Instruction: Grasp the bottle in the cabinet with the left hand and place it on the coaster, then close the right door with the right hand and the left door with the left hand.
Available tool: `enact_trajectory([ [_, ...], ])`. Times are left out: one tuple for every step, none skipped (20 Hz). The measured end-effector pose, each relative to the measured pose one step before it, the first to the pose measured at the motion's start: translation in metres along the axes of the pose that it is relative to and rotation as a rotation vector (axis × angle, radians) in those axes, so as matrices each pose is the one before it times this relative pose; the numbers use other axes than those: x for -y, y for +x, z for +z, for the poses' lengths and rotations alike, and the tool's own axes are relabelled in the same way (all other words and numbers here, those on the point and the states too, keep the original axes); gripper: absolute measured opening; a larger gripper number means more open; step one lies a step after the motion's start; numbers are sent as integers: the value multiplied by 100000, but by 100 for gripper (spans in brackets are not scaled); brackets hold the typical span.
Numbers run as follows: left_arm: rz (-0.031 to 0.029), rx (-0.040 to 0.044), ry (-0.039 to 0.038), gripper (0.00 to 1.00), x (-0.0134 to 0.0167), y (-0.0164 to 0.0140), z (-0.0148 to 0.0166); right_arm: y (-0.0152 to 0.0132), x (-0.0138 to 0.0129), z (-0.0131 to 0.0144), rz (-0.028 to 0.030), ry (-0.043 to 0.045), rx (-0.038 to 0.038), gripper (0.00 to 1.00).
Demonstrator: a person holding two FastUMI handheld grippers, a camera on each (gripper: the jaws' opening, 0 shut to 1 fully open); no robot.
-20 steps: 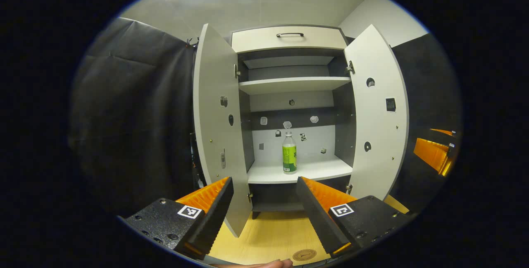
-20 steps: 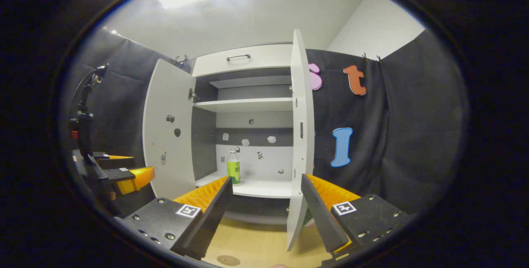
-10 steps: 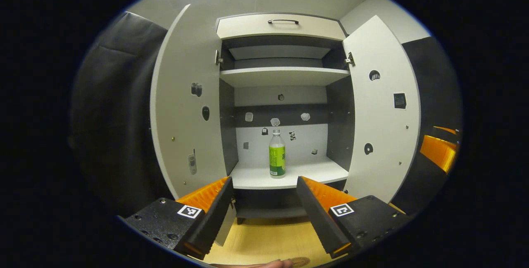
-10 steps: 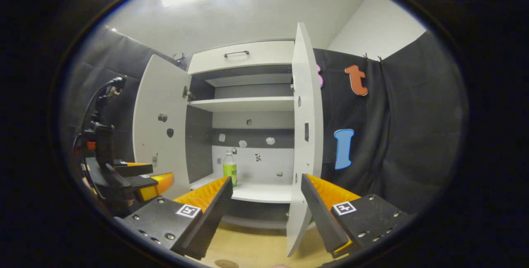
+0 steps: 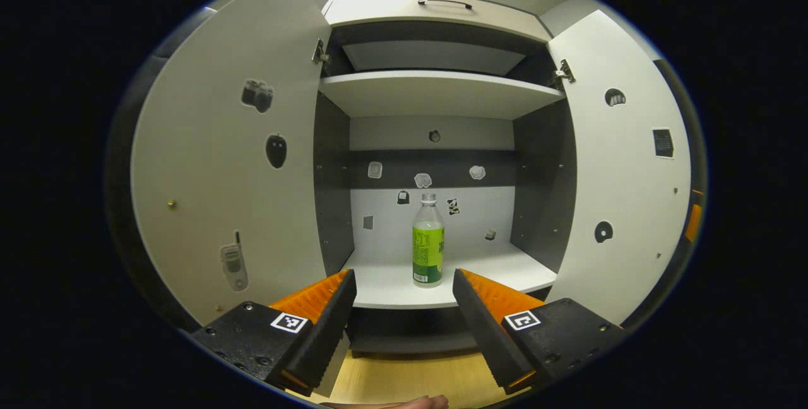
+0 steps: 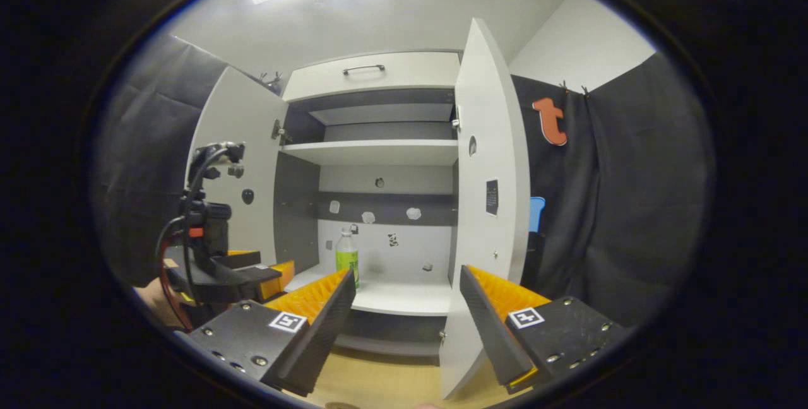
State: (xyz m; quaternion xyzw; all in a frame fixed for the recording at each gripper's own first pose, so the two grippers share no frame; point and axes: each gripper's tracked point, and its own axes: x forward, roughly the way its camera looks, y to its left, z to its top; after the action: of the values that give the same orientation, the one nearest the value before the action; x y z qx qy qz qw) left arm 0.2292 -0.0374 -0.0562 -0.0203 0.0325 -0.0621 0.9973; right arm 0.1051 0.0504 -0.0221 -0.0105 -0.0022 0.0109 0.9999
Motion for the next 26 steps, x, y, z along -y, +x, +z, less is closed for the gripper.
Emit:
enact_trajectory([
  [-45, -301, -570, 97, -34, 1216, -305, 251, -138, -242, -130, -571, -427, 100],
  [-502, 173, -872, 97, 173, 1142, -23, 447, -234, -367, 28, -992, -222, 100],
  [-586, 89, -1009, 97, 127, 1256, -113, 390, -170, -299, 222, -1017, -321, 100],
  [-1084, 150, -619, 97, 235, 1234, 39, 360, -181, -411, 314, -429, -775, 100],
  [-556, 389, -210, 98, 102, 1171, -36, 267, -49, -269, -104, -21, -781, 100],
  [-667, 755, -231, 97, 204, 1171, 217, 225, 44, -274, -178, 262, -663, 100],
  [-1314, 65, -229, 97, 338, 1053, -19, 215, 1, -204, -113, 536, -637, 100],
  [-1261, 228, -138, 96, 458, 938, -25, 134, -8, -338, -176, 537, -527, 100],
  [-1458, 157, -354, 96, 499, 1127, -84, 159, 49, -198, -372, 350, -433, 100],
  [-1554, -478, 72, 95, 515, 1141, -243, 116, 184, -181, -715, 124, -172, 100],
  [-1151, -70, 324, 96, 439, 1064, -320, 95, 183, -95, -707, -87, 21, 100],
  [-236, -3, 668, 96, 187, 960, -177, 132, 113, -166, -636, -106, -247, 100],
  [186, -35, 419, 96, 26, 936, -264, 42, 62, -152, -416, -318, -382, 100],
  [569, 62, 36, 96, -102, 1013, -198, -29, 105, -257, -207, -379, -487, 100],
  [7, 179, 379, 95, 14, 776, -218, 11, 75, -137, -183, -582, -347, 100],
  [402, 399, 552, 95, -179, 887, -145, 1, 131, -143, -152, -579, -140, 100],
  [802, 333, 35, 95, -352, 1050, -110, 48, 152, -165, -387, -243, -88, 100],
  [-249, -159, -601, 95, 15, 988, -261, 41, 134, -316, -501, 150, -247, 100],
  [-573, -1321, -735, 95, 161, 869, -420, 40, 163, -284, -477, 325, -558, 100],
  [-770, -861, 74, 95, 88, 720, -459, -9, 176, -291, -612, 369, -824, 100],
  [-403, 42, 731, 96, 0, 774, -186, 44, 184, -185, -390, 143, -672, 100],
  [643, -347, 1084, 95, -148, 779, -374, 38, 155, -163, -376, 98, -452, 100],
  [734, -1552, 1039, 95, -91, 579, -503, 56, 133, -48, -203, -114, -201, 100],
  [627, -1272, 1020, 95, -7, 339, -363, -25, 214, -33, -335, -173, -56, 100],
  [-101, -722, 402, 96, 20, 265, -258, -58, 102, 40, -250, -248, 85, 100],
  [-115, -231, -280, 87, 194, -743, 161, -18, 159, -14, -232, -146, -42, 100],
])
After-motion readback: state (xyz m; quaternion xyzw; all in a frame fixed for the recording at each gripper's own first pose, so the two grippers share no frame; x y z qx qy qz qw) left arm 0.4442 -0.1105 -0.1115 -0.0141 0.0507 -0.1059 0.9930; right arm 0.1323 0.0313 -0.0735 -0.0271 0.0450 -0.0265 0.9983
